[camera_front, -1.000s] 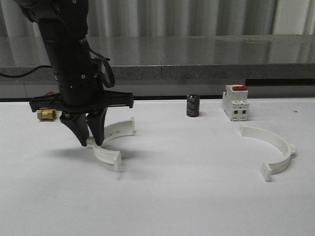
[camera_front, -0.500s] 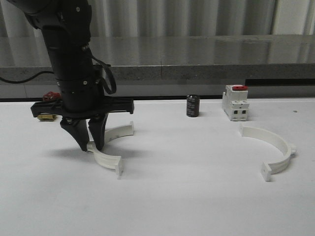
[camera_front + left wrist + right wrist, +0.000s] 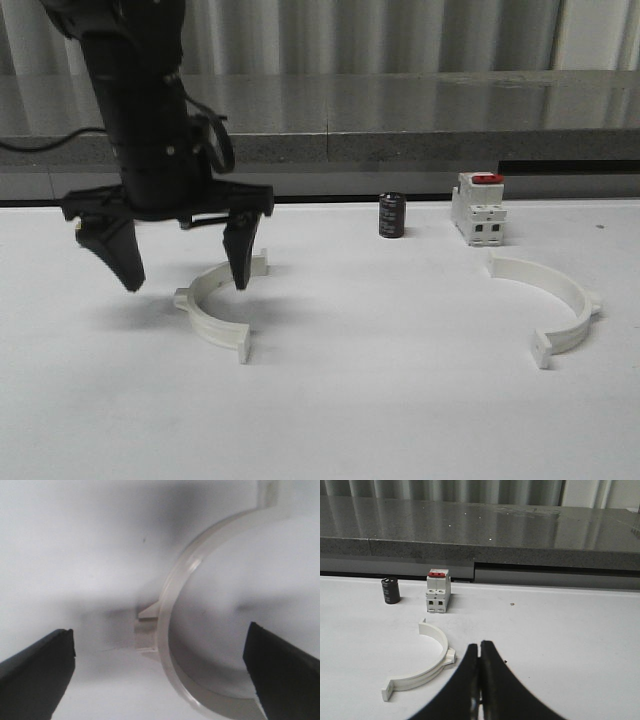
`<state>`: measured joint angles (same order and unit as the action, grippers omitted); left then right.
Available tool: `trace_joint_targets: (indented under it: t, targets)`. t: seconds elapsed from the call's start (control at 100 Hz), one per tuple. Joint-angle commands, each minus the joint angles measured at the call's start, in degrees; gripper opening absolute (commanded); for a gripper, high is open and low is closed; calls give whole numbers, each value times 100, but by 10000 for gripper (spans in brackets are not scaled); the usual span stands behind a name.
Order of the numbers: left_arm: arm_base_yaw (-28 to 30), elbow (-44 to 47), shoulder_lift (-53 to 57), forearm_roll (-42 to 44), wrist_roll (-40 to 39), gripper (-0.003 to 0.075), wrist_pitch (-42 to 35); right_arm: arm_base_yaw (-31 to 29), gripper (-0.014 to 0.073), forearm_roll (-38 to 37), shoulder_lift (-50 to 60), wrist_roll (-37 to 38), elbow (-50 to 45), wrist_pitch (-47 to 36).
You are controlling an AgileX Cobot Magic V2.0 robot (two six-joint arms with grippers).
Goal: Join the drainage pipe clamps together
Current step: 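Open the left gripper and lift it away from the clamp half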
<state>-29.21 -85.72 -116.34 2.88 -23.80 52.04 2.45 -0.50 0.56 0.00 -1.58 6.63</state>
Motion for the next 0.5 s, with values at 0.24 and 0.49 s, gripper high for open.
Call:
trace_joint_targets:
  t: [0.24,0.49]
  targets:
    - [345,-131,2037,933,220,671,-101,-3,-66,15,83,-66,100,-469]
    - [1321,530,3324,1031,656,670,-349,-3,-66,15,83,-66,100,-469]
